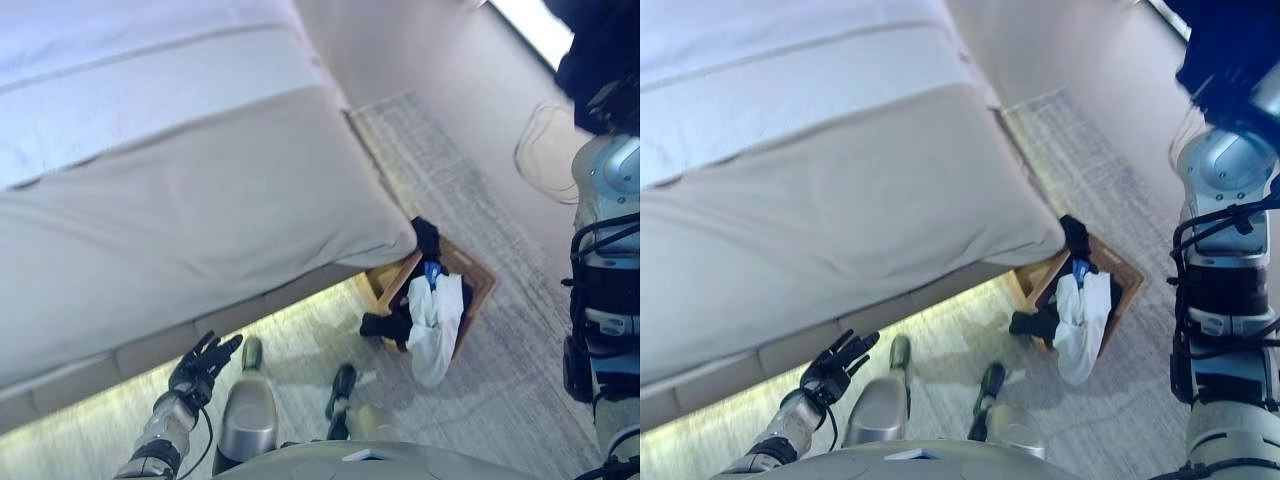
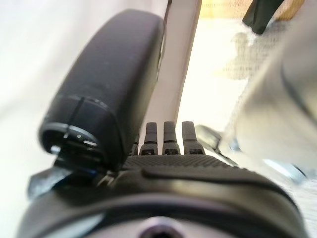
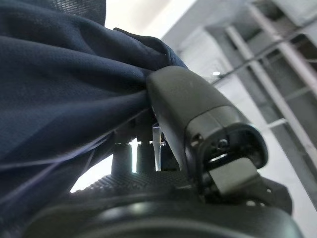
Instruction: Pick up the clothes from the bed and place them into the basket
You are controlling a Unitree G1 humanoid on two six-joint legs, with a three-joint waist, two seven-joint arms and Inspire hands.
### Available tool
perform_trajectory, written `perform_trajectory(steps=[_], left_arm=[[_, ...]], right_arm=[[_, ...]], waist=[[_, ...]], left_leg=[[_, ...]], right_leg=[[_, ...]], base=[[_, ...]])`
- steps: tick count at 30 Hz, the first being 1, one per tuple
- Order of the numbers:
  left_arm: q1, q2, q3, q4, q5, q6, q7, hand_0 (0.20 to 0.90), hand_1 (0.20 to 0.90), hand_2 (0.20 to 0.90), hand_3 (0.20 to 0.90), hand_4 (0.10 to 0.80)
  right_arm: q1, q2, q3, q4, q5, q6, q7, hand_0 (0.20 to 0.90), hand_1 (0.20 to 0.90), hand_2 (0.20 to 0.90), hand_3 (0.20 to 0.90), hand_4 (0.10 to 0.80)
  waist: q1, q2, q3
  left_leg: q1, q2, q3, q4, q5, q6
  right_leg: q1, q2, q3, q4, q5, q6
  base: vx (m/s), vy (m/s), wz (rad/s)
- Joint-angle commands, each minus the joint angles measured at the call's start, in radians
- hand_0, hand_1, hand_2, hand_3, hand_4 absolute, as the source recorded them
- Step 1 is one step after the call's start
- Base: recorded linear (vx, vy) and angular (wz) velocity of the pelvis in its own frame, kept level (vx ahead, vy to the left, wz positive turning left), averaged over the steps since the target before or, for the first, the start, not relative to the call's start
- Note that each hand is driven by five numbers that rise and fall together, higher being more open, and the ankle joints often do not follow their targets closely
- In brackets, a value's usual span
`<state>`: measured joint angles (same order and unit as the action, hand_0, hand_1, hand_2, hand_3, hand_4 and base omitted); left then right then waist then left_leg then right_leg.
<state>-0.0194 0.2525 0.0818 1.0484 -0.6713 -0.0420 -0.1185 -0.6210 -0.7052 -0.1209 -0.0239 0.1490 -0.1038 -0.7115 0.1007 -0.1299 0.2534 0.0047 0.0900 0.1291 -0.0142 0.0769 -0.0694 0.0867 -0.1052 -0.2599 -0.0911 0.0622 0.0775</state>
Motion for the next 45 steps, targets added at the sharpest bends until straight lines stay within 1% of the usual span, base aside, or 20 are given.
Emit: perform_trajectory(steps=[1, 2, 6, 9, 13, 14, 15, 17, 20, 22, 24, 27, 29, 31, 32, 33, 35, 38, 41, 45], left_arm=[[0.026, 0.002, -0.07, 0.045, 0.033, 0.004, -0.018, 0.9, 0.9, 0.9, 0.9, 0.8], [0.027, 0.001, -0.072, 0.051, 0.034, 0.004, -0.02, 0.9, 0.9, 0.9, 0.9, 0.8], [0.027, 0.009, -0.089, 0.073, 0.067, 0.023, -0.031, 0.9, 0.9, 0.9, 0.9, 0.8], [0.025, 0.019, -0.11, 0.074, 0.071, 0.038, -0.046, 0.9, 0.9, 0.9, 0.9, 0.8], [0.008, 0.022, -0.144, 0.063, 0.078, 0.044, -0.061, 0.9, 0.9, 0.9, 0.9, 0.8], [-0.008, 0.025, -0.161, 0.053, 0.074, 0.043, -0.057, 0.9, 0.9, 0.9, 0.9, 0.8], [-0.048, 0.035, -0.19, 0.026, 0.044, 0.042, -0.054, 0.9, 0.9, 0.9, 0.9, 0.8], [-0.1, 0.042, -0.22, 0.002, -0.004, 0.033, -0.044, 0.9, 0.9, 0.9, 0.9, 0.8], [-0.137, 0.045, -0.248, -0.026, -0.045, 0.007, -0.036, 0.9, 0.9, 0.9, 0.9, 0.8], [-0.16, 0.049, -0.26, -0.043, -0.073, -0.004, -0.03, 0.9, 0.9, 0.9, 0.9, 0.8], [-0.193, 0.059, -0.273, -0.076, -0.115, -0.027, -0.022, 0.9, 0.9, 0.9, 0.9, 0.8], [-0.219, 0.084, -0.282, -0.14, -0.169, -0.042, -0.031, 0.9, 0.9, 0.9, 0.9, 0.8], [-0.224, 0.085, -0.285, -0.154, -0.183, -0.051, -0.038, 0.9, 0.9, 0.9, 0.9, 0.8], [-0.221, 0.084, -0.293, -0.18, -0.202, -0.06, -0.051, 0.9, 0.9, 0.9, 0.9, 0.8], [-0.216, 0.082, -0.297, -0.189, -0.205, -0.06, -0.052, 0.9, 0.9, 0.9, 0.9, 0.8], [-0.207, 0.075, -0.309, -0.198, -0.208, -0.068, -0.056, 0.9, 0.9, 0.9, 0.9, 0.8], [-0.195, 0.065, -0.322, -0.205, -0.214, -0.069, -0.055, 0.9, 0.9, 0.9, 0.9, 0.8], [-0.178, 0.054, -0.33, -0.212, -0.219, -0.069, -0.051, 0.9, 0.9, 0.9, 0.9, 0.8], [-0.169, 0.051, -0.333, -0.217, -0.219, -0.061, -0.043, 0.9, 0.9, 0.9, 0.9, 0.8], [-0.162, 0.055, -0.329, -0.212, -0.211, -0.051, -0.05, 0.9, 0.9, 0.9, 0.9, 0.8]], right_arm=[[0.015, -0.126, 0.047, 0.064, 0.026, 0.079, 0.193, 0.3, 0.3, 0.3, 0.2, 0.1], [0.027, -0.133, 0.052, 0.095, 0.038, 0.082, 0.23, 0.3, 0.3, 0.3, 0.2, 0.1], [0.041, -0.148, 0.099, 0.234, -0.015, 0.165, 0.379, 0.3, 0.3, 0.3, 0.2, 0.1], [0.025, -0.166, 0.143, 0.331, -0.053, 0.205, 0.418, 0.3, 0.3, 0.3, 0.2, 0.1], [-0.026, -0.178, 0.202, 0.498, -0.082, 0.252, 0.411, 0.3, 0.3, 0.3, 0.2, 0.1], [-0.058, -0.173, 0.223, 0.545, -0.076, 0.281, 0.403, 0.3, 0.3, 0.3, 0.2, 0.1], [-0.112, -0.156, 0.263, 0.613, -0.039, 0.308, 0.373, 0.3, 0.3, 0.3, 0.2, 0.1], [-0.174, -0.133, 0.308, 0.701, -0.043, 0.305, 0.341, 0.3, 0.3, 0.3, 0.2, 0.1], [-0.233, -0.127, 0.37, 0.771, -0.048, 0.3, 0.308, 0.3, 0.3, 0.3, 0.2, 0.1], [-0.275, -0.128, 0.399, 0.79, -0.03, 0.309, 0.293, 0.3, 0.3, 0.3, 0.2, 0.1], [-0.33, -0.116, 0.433, 0.823, -0.018, 0.302, 0.256, 0.3, 0.3, 0.3, 0.2, 0.1], [-0.392, -0.114, 0.471, 0.839, -0.016, 0.321, 0.202, 0.3, 0.3, 0.3, 0.2, 0.1], [-0.422, -0.116, 0.484, 0.857, -0.016, 0.333, 0.185, 0.3, 0.3, 0.3, 0.2, 0.1], [-0.477, -0.13, 0.505, 0.899, -0.011, 0.358, 0.158, 0.3, 0.3, 0.3, 0.2, 0.1], [-0.489, -0.13, 0.511, 0.908, -0.002, 0.378, 0.143, 0.524, 0.524, 0.524, 0.461, 0.361], [-0.51, -0.131, 0.52, 0.938, -0.002, 0.386, 0.129, 0.9, 0.9, 0.9, 0.9, 0.8], [-0.533, -0.133, 0.524, 0.955, 0.008, 0.377, 0.109, 0.9, 0.9, 0.9, 0.9, 0.8], [-0.537, -0.143, 0.517, 0.951, -0.003, 0.36, 0.075, 0.9, 0.9, 0.9, 0.9, 0.8], [-0.524, -0.152, 0.492, 0.926, -0.019, 0.328, 0.032, 0.9, 0.9, 0.9, 0.9, 0.8], [-0.488, -0.167, 0.459, 0.902, -0.05, 0.352, 0.028, 0.9, 0.9, 0.9, 0.9, 0.8]], waist=[[-0.011, 0.047, -0.128], [-0.019, 0.049, -0.131], [-0.036, 0.06, -0.123], [-0.037, 0.069, -0.104], [-0.029, 0.086, -0.063], [-0.028, 0.092, -0.046], [-0.024, 0.103, 0.0], [-0.027, 0.122, 0.053], [-0.033, 0.143, 0.112], [-0.04, 0.158, 0.138], [-0.047, 0.183, 0.183], [-0.059, 0.213, 0.232], [-0.062, 0.228, 0.247], [-0.066, 0.258, 0.267], [-0.067, 0.268, 0.267], [-0.068, 0.286, 0.267], [-0.072, 0.305, 0.267], [-0.077, 0.319, 0.267], [-0.082, 0.322, 0.267], [-0.088, 0.316, 0.267]], left_leg=[[-0.006, 0.004, 0.015, -0.032, -0.054, -0.005], [-0.003, 0.008, 0.016, -0.021, -0.057, -0.007], [0.001, 0.026, 0.013, 0.038, -0.065, -0.019], [-0.007, 0.037, 0.005, 0.073, -0.064, -0.028], [-0.042, 0.049, -0.004, 0.114, -0.059, -0.035], [-0.066, 0.053, -0.009, 0.128, -0.058, -0.036], [-0.102, 0.058, -0.019, 0.136, -0.055, -0.04], [-0.144, 0.065, -0.027, 0.131, -0.036, -0.044], [-0.197, 0.067, -0.035, 0.143, -0.019, -0.045], [-0.237, 0.065, -0.042, 0.16, -0.013, -0.043], [-0.303, 0.055, -0.054, 0.181, -0.006, -0.039], [-0.361, 0.026, -0.069, 0.18, -0.008, -0.025], [-0.378, 0.014, -0.076, 0.172, -0.005, -0.022], [-0.409, -0.008, -0.082, 0.157, -0.001, -0.02], [-0.42, -0.014, -0.083, 0.15, 0.001, -0.021], [-0.44, -0.019, -0.082, 0.135, 0.008, -0.022], [-0.455, -0.025, -0.082, 0.12, 0.014, -0.025], [-0.459, -0.028, -0.074, 0.1, 0.018, -0.028], [-0.45, -0.03, -0.065, 0.082, 0.018, -0.028], [-0.432, -0.032, -0.055, 0.067, 0.015, -0.027]], right_leg=[[0.006, 0.041, -0.026, 0.085, -0.119, -0.03], [0.008, 0.044, -0.021, 0.09, -0.123, -0.036], [0.023, 0.052, -0.013, 0.116, -0.139, -0.057], [0.028, 0.055, -0.008, 0.12, -0.137, -0.066], [0.013, 0.058, -0.002, 0.125, -0.13, -0.071], [-0.006, 0.06, -0.001, 0.134, -0.131, -0.073], [-0.049, 0.062, 0.003, 0.145, -0.131, -0.075], [-0.099, 0.068, 0.005, 0.147, -0.121, -0.075], [-0.145, 0.074, 0.014, 0.142, -0.111, -0.076], [-0.189, 0.074, 0.021, 0.147, -0.108, -0.078], [-0.269, 0.072, 0.028, 0.17, -0.107, -0.083], [-0.371, 0.072, 0.052, 0.2, -0.098, -0.085], [-0.402, 0.072, 0.063, 0.204, -0.093, -0.084], [-0.455, 0.069, 0.079, 0.209, -0.083, -0.083], [-0.474, 0.067, 0.081, 0.211, -0.081, -0.082], [-0.505, 0.065, 0.087, 0.21, -0.076, -0.082], [-0.533, 0.061, 0.092, 0.208, -0.073, -0.084], [-0.546, 0.058, 0.095, 0.197, -0.07, -0.082], [-0.549, 0.054, 0.094, 0.189, -0.066, -0.078], [-0.544, 0.048, 0.088, 0.186, -0.061, -0.072]], base=[[0.017, -0.16, -0.25], [0.048, -0.175, -0.22], [0.093, -0.177, -0.21], [0.058, -0.131, -0.12], [-0.024, -0.132, -0.04], [-0.323, -0.197, 0.0], [-0.425, -0.18, -0.02], [-0.417, -0.134, -0.09], [-0.211, -0.102, -0.13], [-0.208, -0.078, -0.05], [-0.215, -0.08, -0.11], [-0.148, -0.083, -0.13], [-0.088, -0.018, -0.06], [-0.075, 0.032, -0.01], [-0.071, 0.071, -0.01], [-0.054, 0.102, -0.04], [-0.03, 0.128, -0.04], [-0.014, 0.105, -0.08], [-0.022, 0.077, 0.04], [-0.032, 0.056, 0.05]])
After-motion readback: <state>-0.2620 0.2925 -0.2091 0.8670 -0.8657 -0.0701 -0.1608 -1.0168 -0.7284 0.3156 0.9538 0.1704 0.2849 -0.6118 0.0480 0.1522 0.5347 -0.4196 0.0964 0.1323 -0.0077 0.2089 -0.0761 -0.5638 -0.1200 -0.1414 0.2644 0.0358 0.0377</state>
